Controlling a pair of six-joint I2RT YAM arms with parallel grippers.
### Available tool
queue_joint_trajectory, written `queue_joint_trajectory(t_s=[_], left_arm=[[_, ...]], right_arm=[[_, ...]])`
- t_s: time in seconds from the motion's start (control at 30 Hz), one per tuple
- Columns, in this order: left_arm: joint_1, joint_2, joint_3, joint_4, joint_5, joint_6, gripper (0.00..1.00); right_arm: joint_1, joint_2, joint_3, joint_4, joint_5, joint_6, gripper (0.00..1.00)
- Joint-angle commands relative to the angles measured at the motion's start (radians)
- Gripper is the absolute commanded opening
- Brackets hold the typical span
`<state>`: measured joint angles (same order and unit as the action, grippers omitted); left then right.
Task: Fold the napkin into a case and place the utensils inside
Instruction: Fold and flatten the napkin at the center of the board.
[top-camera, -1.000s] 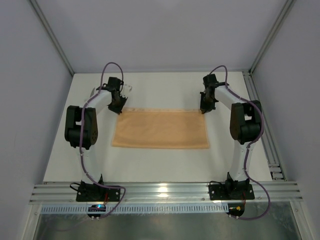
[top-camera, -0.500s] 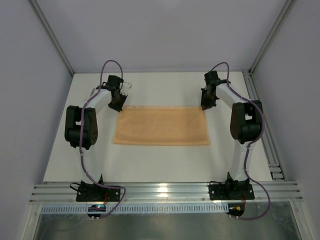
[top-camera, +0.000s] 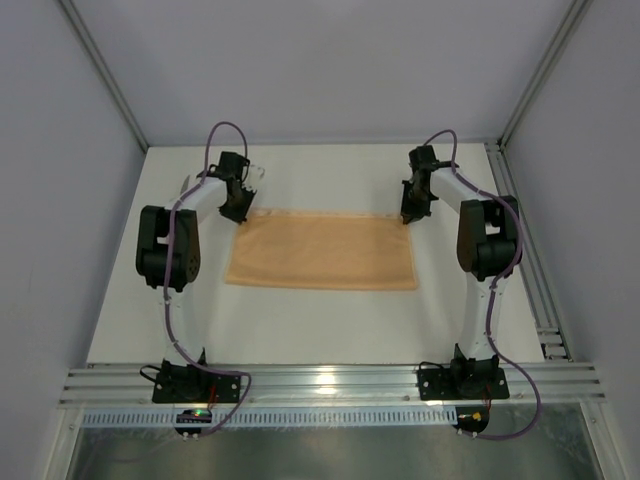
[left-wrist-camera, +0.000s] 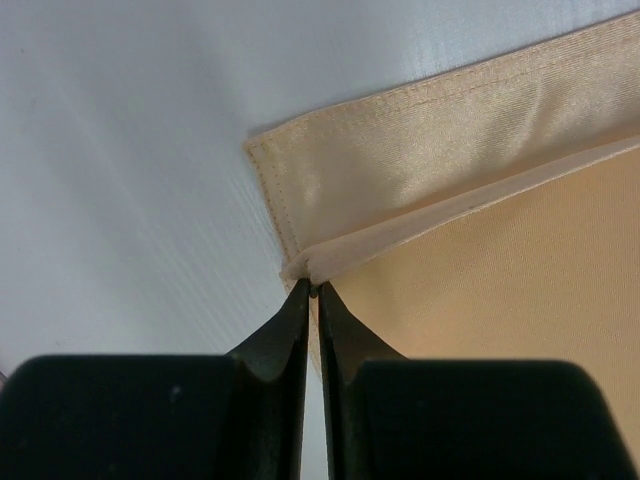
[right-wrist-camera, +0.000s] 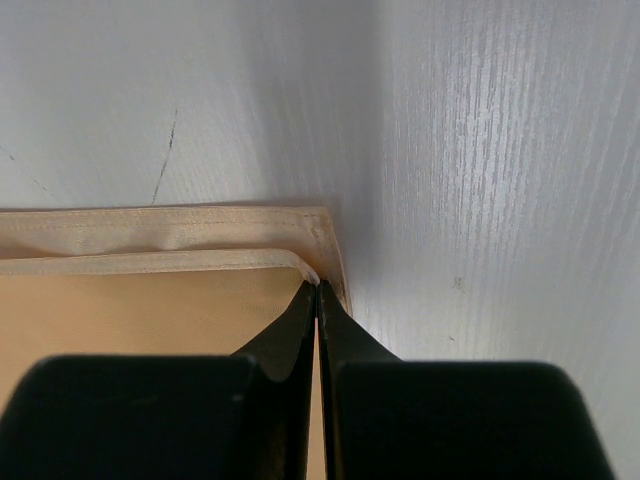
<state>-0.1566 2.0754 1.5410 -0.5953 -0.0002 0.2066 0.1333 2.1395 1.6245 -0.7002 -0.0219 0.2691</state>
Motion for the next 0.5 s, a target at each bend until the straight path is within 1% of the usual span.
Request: queue_joint_trajectory(t_s=[0.0, 0.17, 0.27, 0.3, 0.37, 0.4, 0.47], left_arm=[[0.005, 0.012, 0.031, 0.02, -0.02, -0.026, 0.08], [0.005, 0.018, 0.03, 0.029, -0.02, -0.033, 0.09], [0.005, 0.017, 0.033, 0.026, -0.024, -0.036, 0.2], [0.006, 0.015, 0.03, 0.026, -0.024, -0.036, 0.27], [0.006, 0.003, 0.027, 0.028, -0.029, -0.041, 0.32], [0.005, -0.004, 0.025, 0.035, -0.03, -0.048, 0.35], [0.005, -0.027, 0.018, 0.046, -0.032, -0.049, 0.34]], right_arm=[[-0.004, 0.007, 0.031, 0.019, -0.006, 0.015, 0.03], [-0.004, 0.002, 0.035, 0.022, -0.003, 0.015, 0.03], [-0.006, 0.002, 0.043, 0.018, -0.003, 0.015, 0.03], [-0.004, 0.0, 0.044, 0.016, -0.003, 0.015, 0.04], [-0.006, -0.006, 0.046, 0.018, -0.001, 0.016, 0.15], [-0.004, -0.012, 0.046, 0.018, 0.0, 0.016, 0.19], [-0.006, -0.026, 0.044, 0.025, -0.006, 0.016, 0.17]])
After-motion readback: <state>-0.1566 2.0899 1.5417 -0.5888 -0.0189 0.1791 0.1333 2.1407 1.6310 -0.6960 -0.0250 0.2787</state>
